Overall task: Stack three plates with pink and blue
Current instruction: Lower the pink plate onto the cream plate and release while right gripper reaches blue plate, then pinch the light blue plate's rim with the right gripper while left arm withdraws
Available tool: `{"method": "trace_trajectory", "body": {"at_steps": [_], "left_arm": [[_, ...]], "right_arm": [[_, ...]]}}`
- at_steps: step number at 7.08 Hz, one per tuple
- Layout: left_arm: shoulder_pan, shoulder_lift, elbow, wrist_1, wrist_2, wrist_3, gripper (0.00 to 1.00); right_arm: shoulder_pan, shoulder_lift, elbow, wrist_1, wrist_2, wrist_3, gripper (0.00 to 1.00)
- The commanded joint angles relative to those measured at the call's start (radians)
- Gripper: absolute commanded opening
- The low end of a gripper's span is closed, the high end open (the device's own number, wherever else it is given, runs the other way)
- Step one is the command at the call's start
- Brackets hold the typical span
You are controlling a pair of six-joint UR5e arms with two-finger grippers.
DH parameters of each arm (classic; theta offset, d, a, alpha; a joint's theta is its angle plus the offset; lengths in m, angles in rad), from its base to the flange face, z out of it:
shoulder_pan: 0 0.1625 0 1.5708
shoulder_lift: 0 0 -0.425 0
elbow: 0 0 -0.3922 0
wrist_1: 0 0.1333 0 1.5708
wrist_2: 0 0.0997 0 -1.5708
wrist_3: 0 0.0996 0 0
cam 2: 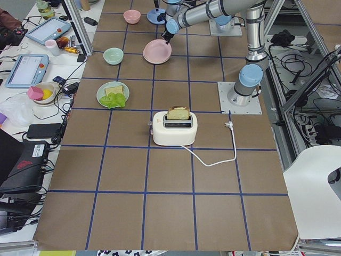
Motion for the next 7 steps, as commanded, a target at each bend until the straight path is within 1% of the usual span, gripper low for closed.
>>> {"method": "trace_trajectory", "body": {"at_steps": [1,2,3,4,6,7], "left_arm": [[-0.001,0.01,0.018,0.001,0.0,0.0,0.99],[-0.003,0.036,0.056,-0.031,0.002,0.0,1.0],[-0.004,0.059,0.115,-0.113,0.004,0.0,1.0],[-0.001,0.073,0.193,-0.225,0.004,0.0,1.0],[0.023,0.082,0.326,-0.397,0.007,-0.001,1.0],[0.066,0.085,0.371,-0.457,0.005,-0.003,1.0]], "right_arm": [[-0.052,0.04,-0.004,-0.019,0.009,-0.017,0.76],[-0.049,0.028,-0.002,-0.003,0.007,-0.017,0.42],[-0.048,0.026,-0.004,0.019,0.024,-0.019,0.16],[-0.048,0.02,0.001,0.027,0.035,-0.02,0.0],[-0.048,0.02,-0.002,0.056,0.05,-0.049,0.0],[-0.049,0.006,-0.01,0.091,0.103,-0.075,0.0]]}}
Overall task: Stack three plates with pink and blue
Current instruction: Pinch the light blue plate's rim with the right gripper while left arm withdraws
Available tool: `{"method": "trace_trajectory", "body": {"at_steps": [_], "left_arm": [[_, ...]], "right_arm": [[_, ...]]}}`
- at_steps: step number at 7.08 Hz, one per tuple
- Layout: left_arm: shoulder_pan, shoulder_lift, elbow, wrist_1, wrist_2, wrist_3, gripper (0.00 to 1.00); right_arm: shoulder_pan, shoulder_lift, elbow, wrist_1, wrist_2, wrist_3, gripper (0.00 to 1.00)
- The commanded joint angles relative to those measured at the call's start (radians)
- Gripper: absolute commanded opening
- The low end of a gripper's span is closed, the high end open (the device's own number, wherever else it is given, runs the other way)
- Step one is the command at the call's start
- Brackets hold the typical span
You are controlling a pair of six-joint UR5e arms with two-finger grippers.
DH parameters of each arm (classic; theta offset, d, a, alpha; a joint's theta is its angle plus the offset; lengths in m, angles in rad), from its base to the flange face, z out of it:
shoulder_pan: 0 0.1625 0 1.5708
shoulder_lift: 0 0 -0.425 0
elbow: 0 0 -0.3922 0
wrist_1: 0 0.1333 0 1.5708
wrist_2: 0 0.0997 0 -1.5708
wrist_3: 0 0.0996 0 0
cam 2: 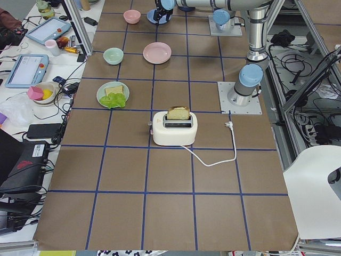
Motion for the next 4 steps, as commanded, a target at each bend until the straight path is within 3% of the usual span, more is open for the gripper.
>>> {"method": "trace_trajectory", "body": {"at_steps": [1,4], "left_arm": [[0.089,0.011,0.097,-0.14,-0.003,-0.002,1.0],[0.187,0.029,0.167,-0.246,-0.014,-0.008,1.0]], "right_arm": [[0.003,-0.05,-0.01,0.096,0.051,-0.029,0.0],[0.049,-0.107,-0.062,0.191,0.159,-0.017,0.0]]}}
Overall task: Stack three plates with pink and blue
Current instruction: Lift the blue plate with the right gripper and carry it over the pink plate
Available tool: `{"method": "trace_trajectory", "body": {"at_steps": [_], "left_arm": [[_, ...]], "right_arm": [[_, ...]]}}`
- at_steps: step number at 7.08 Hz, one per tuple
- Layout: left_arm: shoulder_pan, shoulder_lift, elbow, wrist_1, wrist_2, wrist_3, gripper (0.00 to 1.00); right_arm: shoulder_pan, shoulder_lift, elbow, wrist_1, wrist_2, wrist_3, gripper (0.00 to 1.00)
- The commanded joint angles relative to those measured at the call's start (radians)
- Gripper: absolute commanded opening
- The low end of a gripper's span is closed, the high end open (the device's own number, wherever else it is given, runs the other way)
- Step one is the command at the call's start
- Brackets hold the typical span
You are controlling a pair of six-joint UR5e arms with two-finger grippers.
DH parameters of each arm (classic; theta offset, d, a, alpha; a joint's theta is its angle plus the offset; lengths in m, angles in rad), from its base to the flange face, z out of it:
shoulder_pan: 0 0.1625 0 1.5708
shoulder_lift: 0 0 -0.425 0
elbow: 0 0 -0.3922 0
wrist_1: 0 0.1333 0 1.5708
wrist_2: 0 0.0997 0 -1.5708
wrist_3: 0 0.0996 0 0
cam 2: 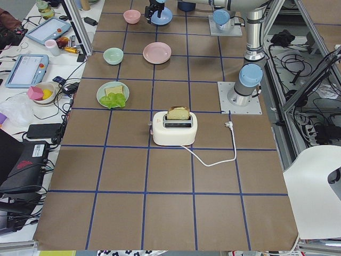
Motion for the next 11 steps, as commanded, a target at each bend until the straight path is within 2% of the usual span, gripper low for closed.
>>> {"method": "trace_trajectory", "body": {"at_steps": [1,3,4,6,7,9,11], "left_arm": [[0.083,-0.002,0.073,-0.113,-0.009,-0.072,1.0],[0.122,0.002,0.121,-0.196,-0.009,-0.24,1.0],[0.148,0.002,0.136,-0.23,-0.056,-0.305,1.0],[0.166,0.01,0.141,-0.231,-0.085,-0.354,1.0],[0.182,0.022,0.135,-0.236,-0.085,-0.354,1.0],[0.208,0.059,0.103,-0.241,-0.086,-0.327,1.0],[0.28,0.12,0.055,-0.244,-0.109,-0.18,1.0]], "right_arm": [[0.103,-0.014,-0.045,0.031,0.059,0.07,0.0],[0.243,-0.014,-0.045,0.057,0.061,0.246,0.0],[0.325,-0.015,-0.045,0.057,0.061,0.346,0.0],[0.456,-0.026,-0.042,0.055,0.061,0.533,0.0],[0.508,-0.029,-0.044,0.049,0.056,0.619,0.0],[0.553,-0.031,-0.035,0.048,0.044,0.669,0.0],[0.645,-0.006,-0.048,0.014,0.05,0.75,0.0]]}}
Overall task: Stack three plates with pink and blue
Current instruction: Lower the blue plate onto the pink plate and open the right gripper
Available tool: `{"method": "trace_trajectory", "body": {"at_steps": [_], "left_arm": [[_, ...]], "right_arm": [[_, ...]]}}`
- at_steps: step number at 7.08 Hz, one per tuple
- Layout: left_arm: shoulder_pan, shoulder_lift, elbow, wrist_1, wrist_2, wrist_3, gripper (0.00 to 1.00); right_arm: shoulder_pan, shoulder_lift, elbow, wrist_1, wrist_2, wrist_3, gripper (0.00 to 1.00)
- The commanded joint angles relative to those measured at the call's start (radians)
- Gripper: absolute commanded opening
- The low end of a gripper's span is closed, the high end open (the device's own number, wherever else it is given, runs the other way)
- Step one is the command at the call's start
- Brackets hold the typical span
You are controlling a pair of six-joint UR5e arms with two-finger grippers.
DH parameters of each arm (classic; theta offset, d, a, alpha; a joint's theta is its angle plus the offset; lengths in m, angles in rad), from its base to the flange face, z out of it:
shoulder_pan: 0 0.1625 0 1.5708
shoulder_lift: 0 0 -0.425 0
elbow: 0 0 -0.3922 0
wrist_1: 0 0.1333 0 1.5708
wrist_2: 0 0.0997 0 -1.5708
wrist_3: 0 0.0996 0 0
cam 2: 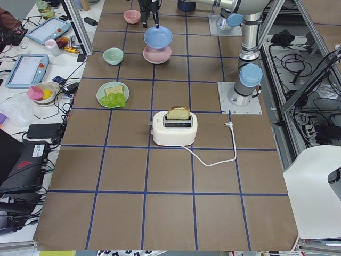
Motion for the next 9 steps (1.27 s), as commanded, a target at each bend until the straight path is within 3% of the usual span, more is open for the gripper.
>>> {"method": "trace_trajectory", "body": {"at_steps": [1,2,4,5,7,9], "left_arm": [[0.059,0.068,-0.083,0.001,-0.058,0.136,1.0],[0.072,0.103,-0.12,0.01,-0.056,0.227,1.0],[0.108,0.136,-0.14,0.013,-0.065,0.235,1.0],[0.109,0.139,-0.151,0.01,-0.065,0.229,1.0],[0.112,0.168,-0.174,0.017,-0.053,0.243,1.0],[0.11,0.186,-0.182,0.01,0.004,0.341,1.0]], "right_arm": [[0.083,0.063,-0.006,-0.098,-0.015,0.075,0.0],[0.097,0.083,0.0,-0.116,-0.036,0.086,0.0],[0.113,0.114,-0.014,-0.128,-0.042,0.09,0.0],[0.104,0.105,-0.018,-0.127,-0.082,0.089,0.99],[0.078,0.069,-0.091,-0.061,-0.107,0.084,1.0],[0.02,-0.01,-0.199,0.099,-0.107,0.069,1.0]]}}
